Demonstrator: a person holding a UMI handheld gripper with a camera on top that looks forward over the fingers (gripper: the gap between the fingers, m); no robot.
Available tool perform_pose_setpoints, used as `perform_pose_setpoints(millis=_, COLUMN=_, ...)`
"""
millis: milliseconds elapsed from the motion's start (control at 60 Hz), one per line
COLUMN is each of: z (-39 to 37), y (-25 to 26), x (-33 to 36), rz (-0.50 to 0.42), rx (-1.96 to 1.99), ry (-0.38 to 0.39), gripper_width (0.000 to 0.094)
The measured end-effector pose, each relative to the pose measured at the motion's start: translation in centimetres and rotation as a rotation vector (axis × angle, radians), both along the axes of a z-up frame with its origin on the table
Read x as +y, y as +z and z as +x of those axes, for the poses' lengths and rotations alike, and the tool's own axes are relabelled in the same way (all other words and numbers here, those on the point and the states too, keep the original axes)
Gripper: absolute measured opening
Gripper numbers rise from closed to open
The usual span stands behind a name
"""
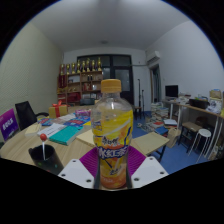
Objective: Pour water
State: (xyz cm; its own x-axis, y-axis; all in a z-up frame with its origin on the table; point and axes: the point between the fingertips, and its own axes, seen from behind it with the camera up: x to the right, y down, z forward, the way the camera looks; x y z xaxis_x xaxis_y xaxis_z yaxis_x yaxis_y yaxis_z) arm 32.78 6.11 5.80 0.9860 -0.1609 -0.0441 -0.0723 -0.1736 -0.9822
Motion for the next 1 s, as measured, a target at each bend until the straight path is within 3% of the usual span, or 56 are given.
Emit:
perform_pose_setpoints(millis=67, z=-0.3, y=0.0, x=0.3, rz=-0.017, rx=0.011, ry=-0.011, gripper_width=0.0481)
perform_pose_setpoints(millis=133, z=-0.2, y=-0.9, x=-0.9, rz=-0.092, rx=0.028, ry=-0.031, gripper_width=0.0579)
perform_pose_setpoints(millis=183, z=2.3, y=-2.3, x=-1.8, rz=-0.135, rx=0.036, ry=-0.047, gripper_width=0.0745)
perform_pose_setpoints(millis=217, z=-0.3, y=-0.9, x=-2.3, rz=-0.148, rx=0.043, ry=-0.069, gripper_width=0.0856)
perform_pose_setpoints(millis=317, z=0.0, y=-0.5, x=-5.9, rz=-0.183, rx=0.052, ry=-0.095, gripper_width=0.083)
perform_pose_setpoints(millis=583, z=-11.2, y=6.1, x=-20.8, rz=-0.275, rx=0.066, ry=-0.217, gripper_width=0.0827)
perform_pose_setpoints(millis=783, z=-20.4, y=10.8, x=-30.0, rz=-0.296, rx=0.114, ry=-0.234, gripper_width=0.0813)
perform_pose_setpoints(millis=1000, z=-23.1, y=13.7, x=-33.6, rz=-0.253, rx=0.134, ry=-0.199, gripper_width=0.081)
